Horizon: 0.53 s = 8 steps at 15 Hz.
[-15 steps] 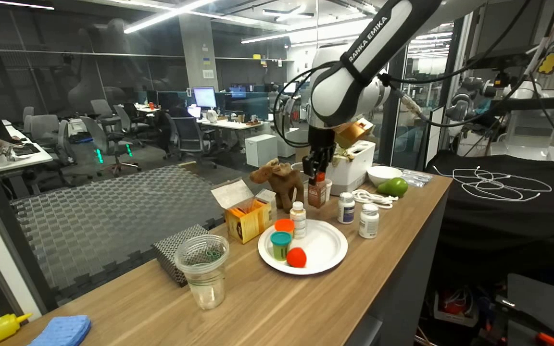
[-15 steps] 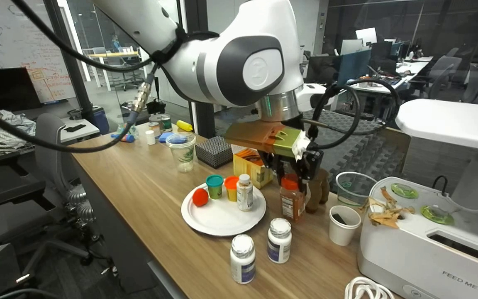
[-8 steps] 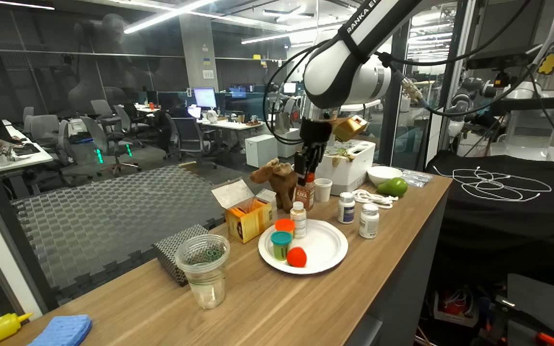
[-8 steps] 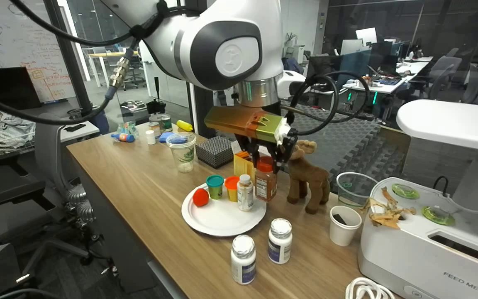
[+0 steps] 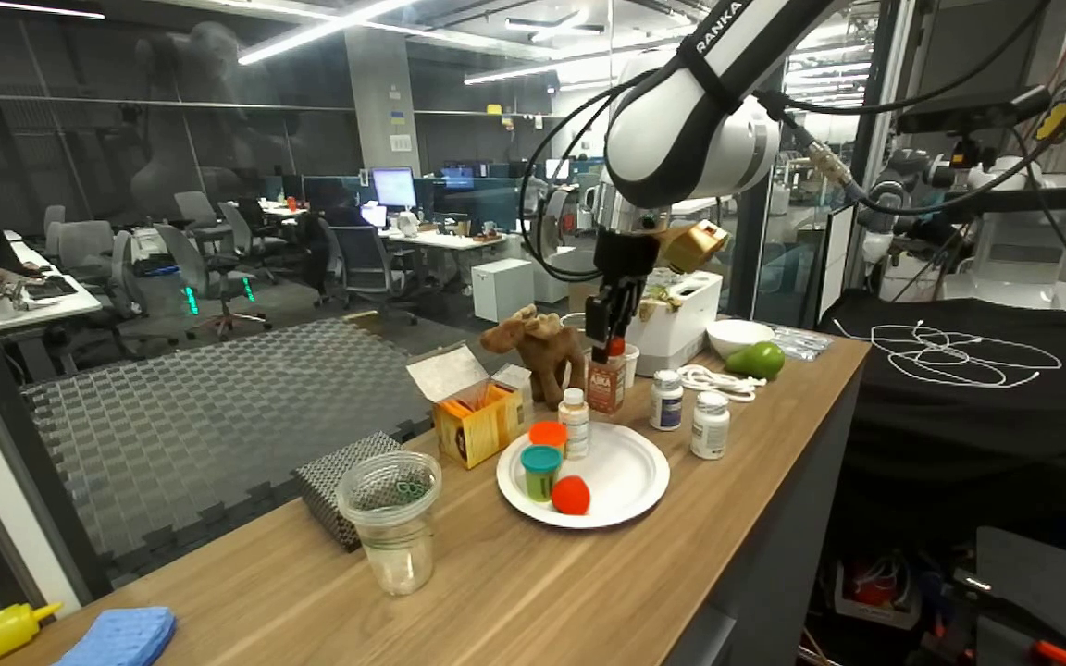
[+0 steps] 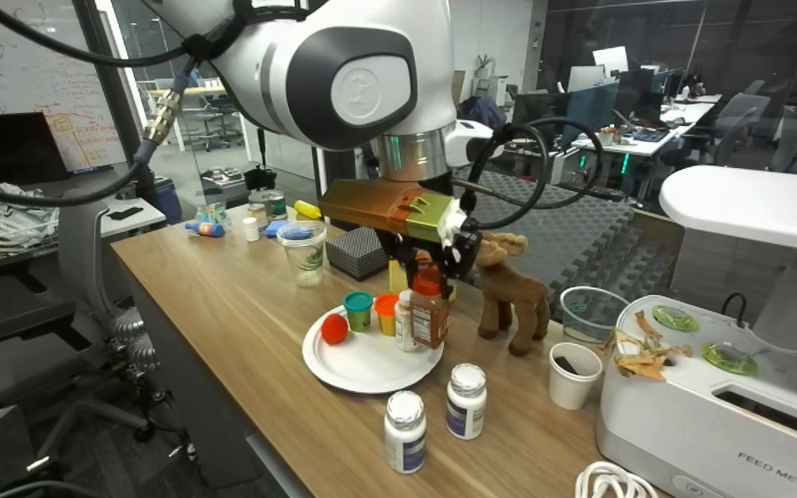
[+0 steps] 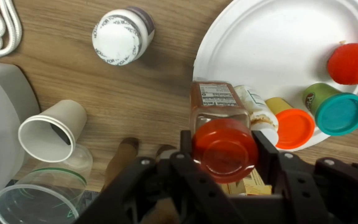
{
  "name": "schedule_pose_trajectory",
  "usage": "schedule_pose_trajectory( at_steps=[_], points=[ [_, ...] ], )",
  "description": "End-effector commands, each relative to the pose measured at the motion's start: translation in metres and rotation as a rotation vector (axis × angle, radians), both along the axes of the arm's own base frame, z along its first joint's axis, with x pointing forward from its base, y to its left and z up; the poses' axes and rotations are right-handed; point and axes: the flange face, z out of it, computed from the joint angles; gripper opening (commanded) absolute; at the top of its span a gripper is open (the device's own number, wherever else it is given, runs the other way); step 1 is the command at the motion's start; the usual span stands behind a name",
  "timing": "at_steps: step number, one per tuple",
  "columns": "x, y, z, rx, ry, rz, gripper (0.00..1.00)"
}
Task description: Pile up the plastic cups and put all the containers on the white plate
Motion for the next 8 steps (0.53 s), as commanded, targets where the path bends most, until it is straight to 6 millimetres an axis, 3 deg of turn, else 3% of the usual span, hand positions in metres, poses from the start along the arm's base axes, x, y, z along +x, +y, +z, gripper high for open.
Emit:
schedule_pose_trajectory(
  at_steps=[1, 8],
  points=[
    [-0.022, 0.015, 0.013, -0.018, 0.011, 0.027, 0.28],
    [-0.031, 0.047, -0.016, -0.020, 0.033, 0.095, 0.28]
  ],
)
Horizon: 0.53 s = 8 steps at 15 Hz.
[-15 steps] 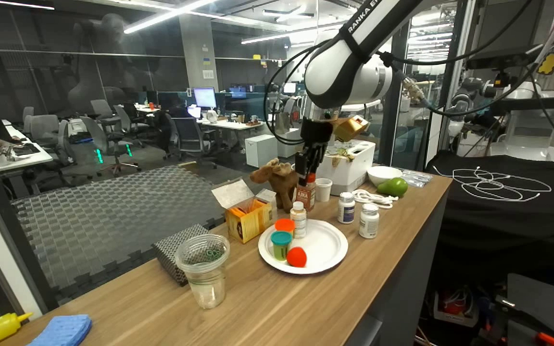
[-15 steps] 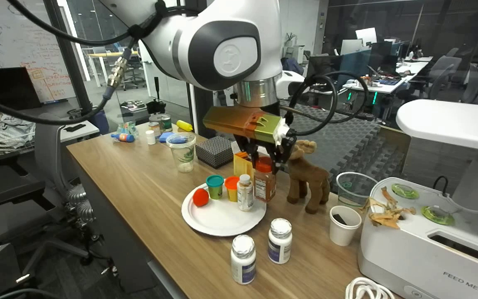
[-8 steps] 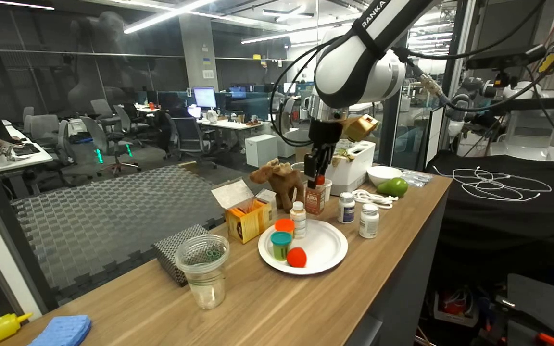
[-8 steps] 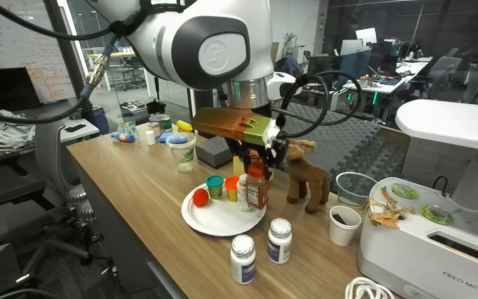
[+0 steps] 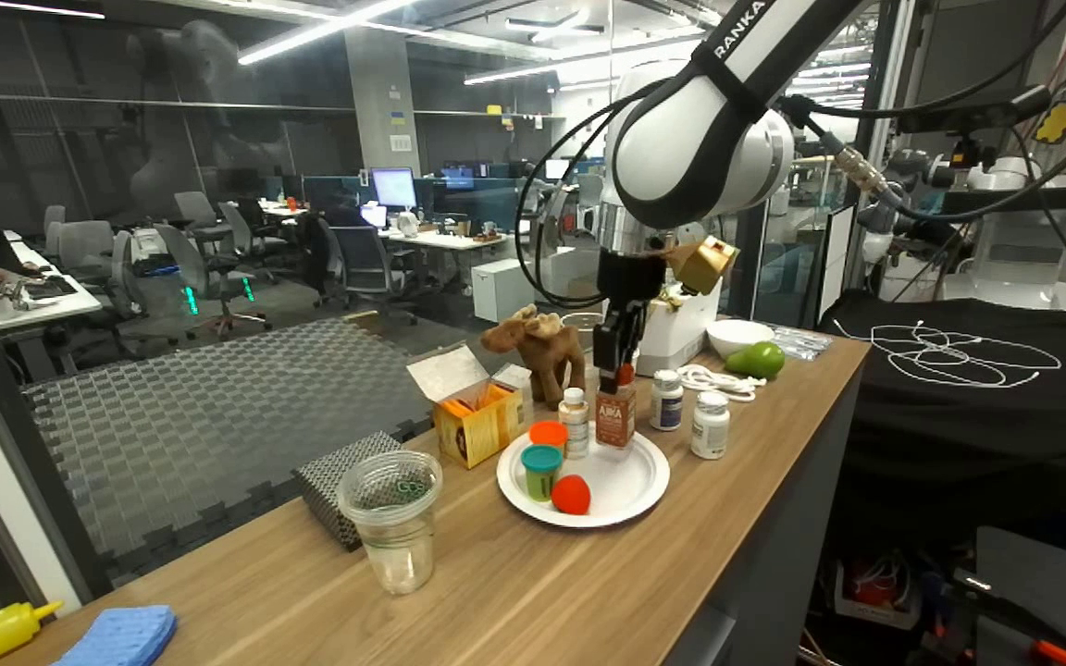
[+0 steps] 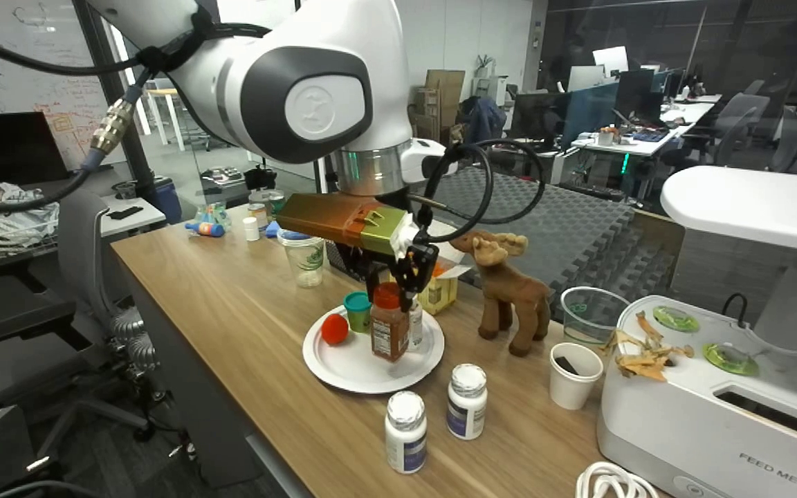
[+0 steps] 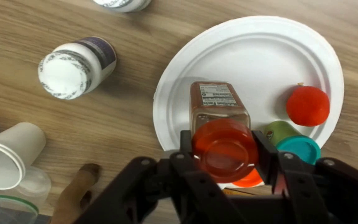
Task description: Pile up the plastic cups and put all the containers on the white plate
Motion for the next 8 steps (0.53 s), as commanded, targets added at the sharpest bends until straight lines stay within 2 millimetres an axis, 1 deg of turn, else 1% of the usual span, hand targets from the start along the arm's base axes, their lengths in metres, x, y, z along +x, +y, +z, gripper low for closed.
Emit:
schedule_pose_trajectory(
  at_steps=[1, 8],
  points=[
    [-0.003, 0.015, 0.001, -0.017, -0.026, 0.037, 0.28],
    [0.001, 0.040, -0.004, 0.005, -0.017, 0.081, 0.28]
  ],
)
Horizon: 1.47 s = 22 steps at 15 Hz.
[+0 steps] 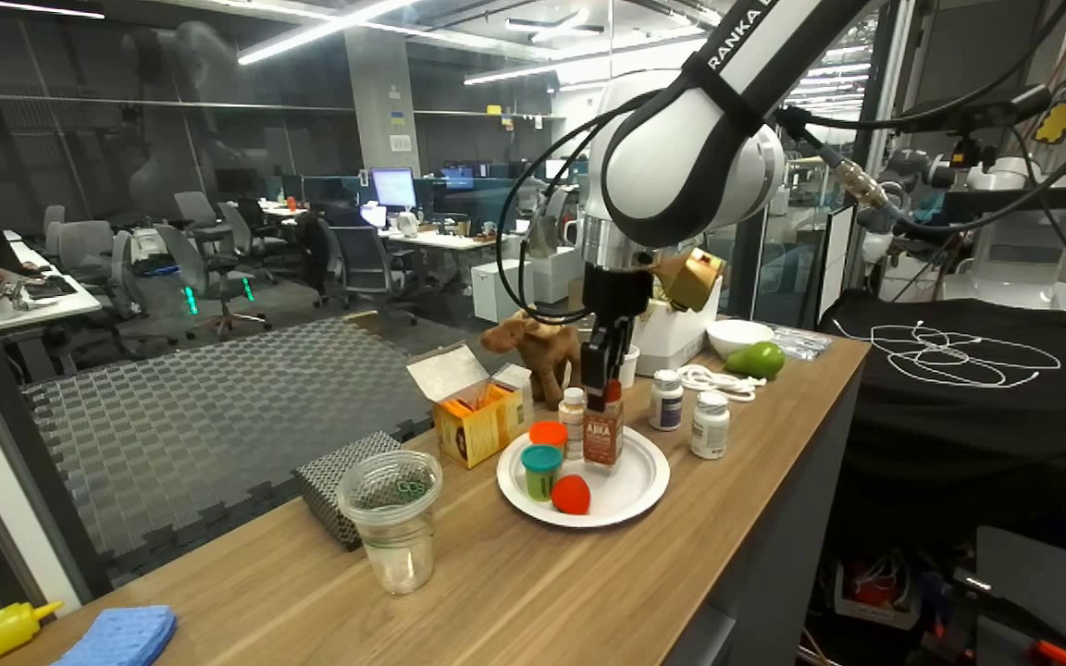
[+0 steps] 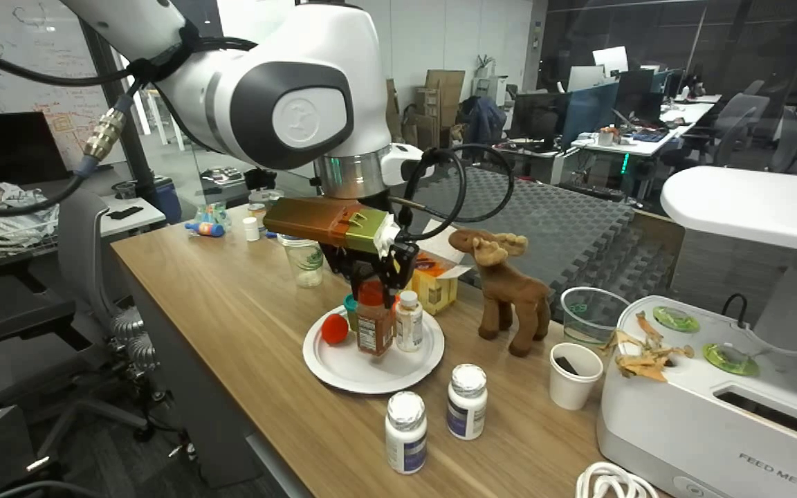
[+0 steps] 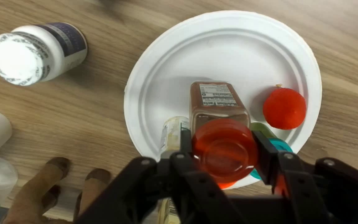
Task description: Pile up the plastic cups and put all the containers on the white plate
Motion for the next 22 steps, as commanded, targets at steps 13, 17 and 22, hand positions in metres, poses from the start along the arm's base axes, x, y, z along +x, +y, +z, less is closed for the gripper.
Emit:
schedule_pose_trajectory(
  at_steps=[13, 17, 22],
  points=[
    [0.012, 0.024, -0.021, 0.032, -0.051, 0.024, 0.75],
    [0.007, 0.018, -0.007, 0.024, -0.079, 0.016, 0.96],
    [-0.008, -0.028, 0.029, -0.014, -0.146, -0.080, 1.00]
  ],
)
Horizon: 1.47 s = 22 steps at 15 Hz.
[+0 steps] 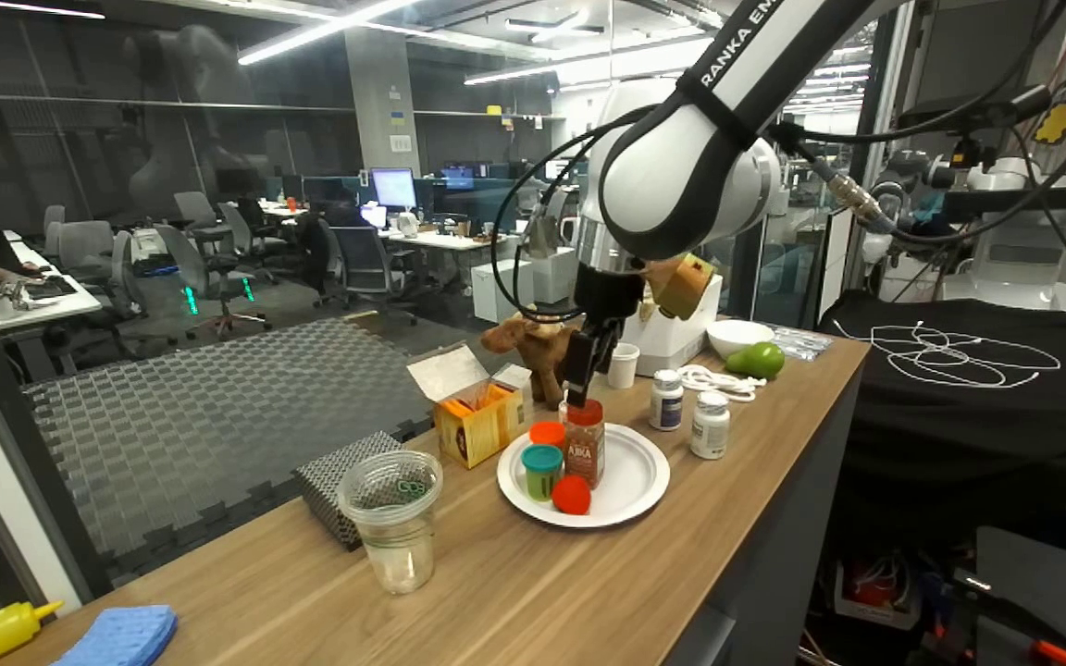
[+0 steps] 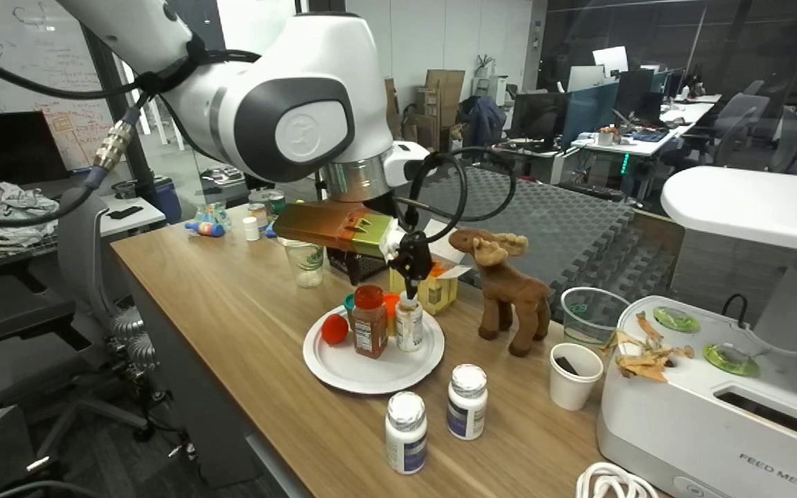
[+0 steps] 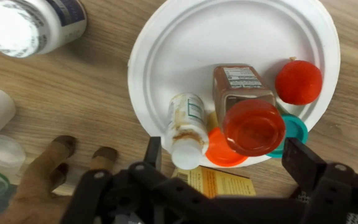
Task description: Pile up the plastic cups and put all the containers on the white plate
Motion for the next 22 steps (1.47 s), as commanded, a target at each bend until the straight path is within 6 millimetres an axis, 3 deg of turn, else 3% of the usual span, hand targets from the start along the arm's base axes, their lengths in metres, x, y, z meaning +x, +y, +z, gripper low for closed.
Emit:
schedule_pose_trajectory(
  at_steps=[1, 4, 8, 14, 19, 20, 21, 22],
  points=[
    [-0.021, -0.041, 0.037, -0.024, -0.077, -0.101, 1.00],
    [-0.031, -0.092, 0.046, -0.049, -0.071, -0.231, 1.00],
    [-0.036, -0.136, 0.024, -0.086, -0.003, -0.328, 1.00],
    [-0.026, -0.144, -0.018, -0.038, 0.067, -0.360, 1.00],
    [-0.011, -0.149, -0.031, -0.031, 0.070, -0.393, 1.00],
    [-0.009, -0.151, -0.032, -0.036, 0.074, -0.403, 0.75],
    [-0.007, -0.153, -0.034, -0.040, 0.076, -0.411, 0.74],
    [-0.006, -0.154, -0.035, -0.040, 0.079, -0.418, 0.65]
  ],
)
